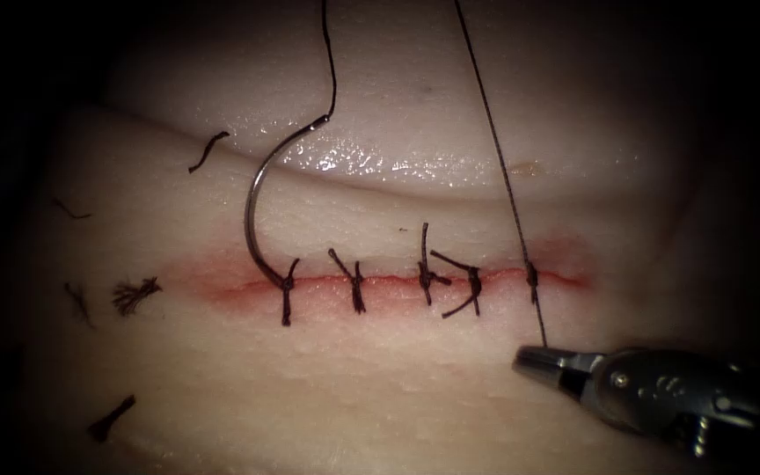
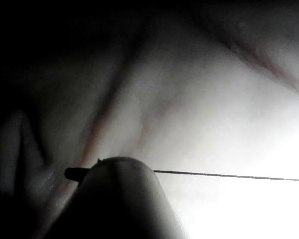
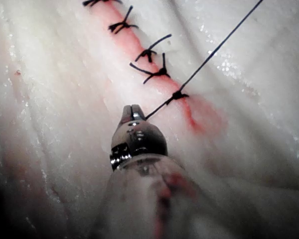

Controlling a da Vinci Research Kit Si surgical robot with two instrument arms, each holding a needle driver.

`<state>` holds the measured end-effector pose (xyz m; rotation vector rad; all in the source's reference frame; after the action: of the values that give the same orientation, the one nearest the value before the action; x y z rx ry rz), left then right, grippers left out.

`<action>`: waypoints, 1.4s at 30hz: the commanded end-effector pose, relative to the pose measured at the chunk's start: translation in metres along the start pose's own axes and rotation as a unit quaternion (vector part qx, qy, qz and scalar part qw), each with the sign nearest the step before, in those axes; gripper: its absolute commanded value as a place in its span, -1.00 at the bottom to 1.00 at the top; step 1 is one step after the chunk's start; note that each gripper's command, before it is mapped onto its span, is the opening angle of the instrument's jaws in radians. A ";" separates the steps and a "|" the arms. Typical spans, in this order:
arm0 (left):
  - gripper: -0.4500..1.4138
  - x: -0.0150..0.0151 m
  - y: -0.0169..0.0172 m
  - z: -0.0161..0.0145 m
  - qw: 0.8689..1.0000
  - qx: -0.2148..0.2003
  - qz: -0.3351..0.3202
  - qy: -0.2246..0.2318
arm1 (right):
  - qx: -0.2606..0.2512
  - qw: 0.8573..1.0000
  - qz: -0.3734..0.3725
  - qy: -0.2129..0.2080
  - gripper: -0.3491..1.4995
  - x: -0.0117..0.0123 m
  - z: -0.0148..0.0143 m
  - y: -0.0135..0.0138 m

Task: Wound Closure

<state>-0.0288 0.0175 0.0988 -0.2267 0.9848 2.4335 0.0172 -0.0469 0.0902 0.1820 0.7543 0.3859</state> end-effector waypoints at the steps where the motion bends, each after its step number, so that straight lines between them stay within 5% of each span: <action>1: -1.00 0.0006 0.0003 0.0007 1.000 0.000 -0.001 0.001 | 0.003 1.000 0.001 -0.002 -1.00 -0.0005 0.0009 -0.0006; 7: -1.00 0.0005 0.0004 0.0006 1.000 0.001 0.003 0.000 | 0.004 1.000 0.013 0.009 -1.00 -0.0003 0.0008 -0.0004; 11: -1.00 0.0006 0.0014 -0.0004 0.998 -0.043 -0.018 0.035 | -0.005 0.999 0.024 0.028 -1.00 0.0007 0.0006 0.0003; 16: -1.00 0.0011 0.0036 -0.0033 0.991 -0.101 -0.014 0.086 | -0.020 0.997 0.044 0.066 0.22 0.0024 -0.0002 0.0014; 19: -1.00 0.0014 0.0046 -0.0059 0.986 -0.123 -0.031 0.108 | -0.028 0.994 0.059 0.084 0.56 0.0031 -0.0009 0.0020; 23: -1.00 0.0012 0.0041 -0.0112 0.974 -0.164 -0.070 0.137 | -0.025 0.990 0.099 0.101 0.63 0.0043 -0.0029 0.0027; 27: -1.00 -0.0001 0.0008 -0.0166 0.966 -0.145 -0.119 0.176 | -0.032 0.987 0.113 0.108 0.58 0.0053 -0.0042 0.0048; 34: -1.00 -0.0016 -0.0028 -0.0238 0.960 -0.119 -0.157 0.199 | -0.057 0.986 0.128 0.092 0.58 0.0047 -0.0027 0.0086; 42: -1.00 -0.0008 -0.0041 -0.0297 0.958 -0.098 -0.172 0.208 | -0.072 0.985 0.137 0.073 0.43 0.0043 0.0006 0.0100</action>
<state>-0.0266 -0.0010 0.0736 -0.9451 0.7881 2.1853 0.0170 -0.0358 0.0906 0.1220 0.8311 0.7208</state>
